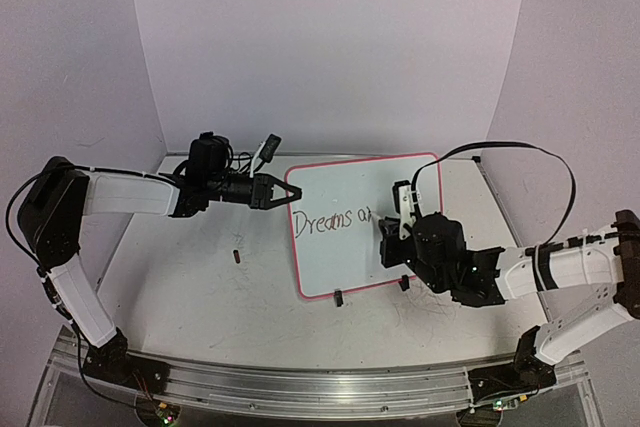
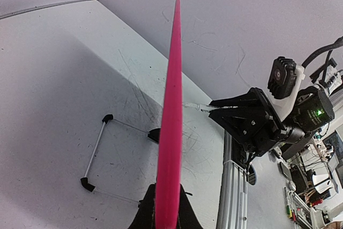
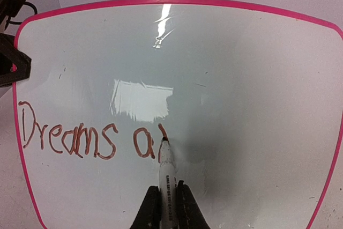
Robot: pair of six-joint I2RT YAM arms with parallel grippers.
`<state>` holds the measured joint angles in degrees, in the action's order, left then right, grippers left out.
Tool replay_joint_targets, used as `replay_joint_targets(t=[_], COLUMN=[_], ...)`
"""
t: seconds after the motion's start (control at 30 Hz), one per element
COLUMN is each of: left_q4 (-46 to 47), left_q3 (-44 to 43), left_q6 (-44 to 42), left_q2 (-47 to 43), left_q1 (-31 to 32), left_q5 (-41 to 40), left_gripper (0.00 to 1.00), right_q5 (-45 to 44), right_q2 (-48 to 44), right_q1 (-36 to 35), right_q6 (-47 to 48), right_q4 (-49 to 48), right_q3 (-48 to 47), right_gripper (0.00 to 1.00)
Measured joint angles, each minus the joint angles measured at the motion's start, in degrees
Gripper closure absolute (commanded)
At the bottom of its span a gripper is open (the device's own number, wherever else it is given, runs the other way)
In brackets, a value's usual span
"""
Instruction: Write a sentence on the whiteboard
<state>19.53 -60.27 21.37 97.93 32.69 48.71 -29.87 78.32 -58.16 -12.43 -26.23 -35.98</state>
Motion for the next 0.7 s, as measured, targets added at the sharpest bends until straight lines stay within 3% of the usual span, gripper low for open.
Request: replay_joint_targets(t=[0.5, 0.7], left_q4=[-0.01, 0.0], left_q3=[0.0, 0.0], left_q6=[-0.01, -0.11], left_q2=[-0.02, -0.04], left_q1=[0.0, 0.0], left_q5=[-0.01, 0.04], left_gripper=[1.0, 1.0], right_q5=[-1.83, -0.11], right_q2=[-0.34, -5.22], right_q1=[0.37, 0.93], right_q6=[-1.13, -0.83], right_q4=[0.07, -0.07], right_q3=[0.0, 2.24], right_gripper=[1.0, 1.0])
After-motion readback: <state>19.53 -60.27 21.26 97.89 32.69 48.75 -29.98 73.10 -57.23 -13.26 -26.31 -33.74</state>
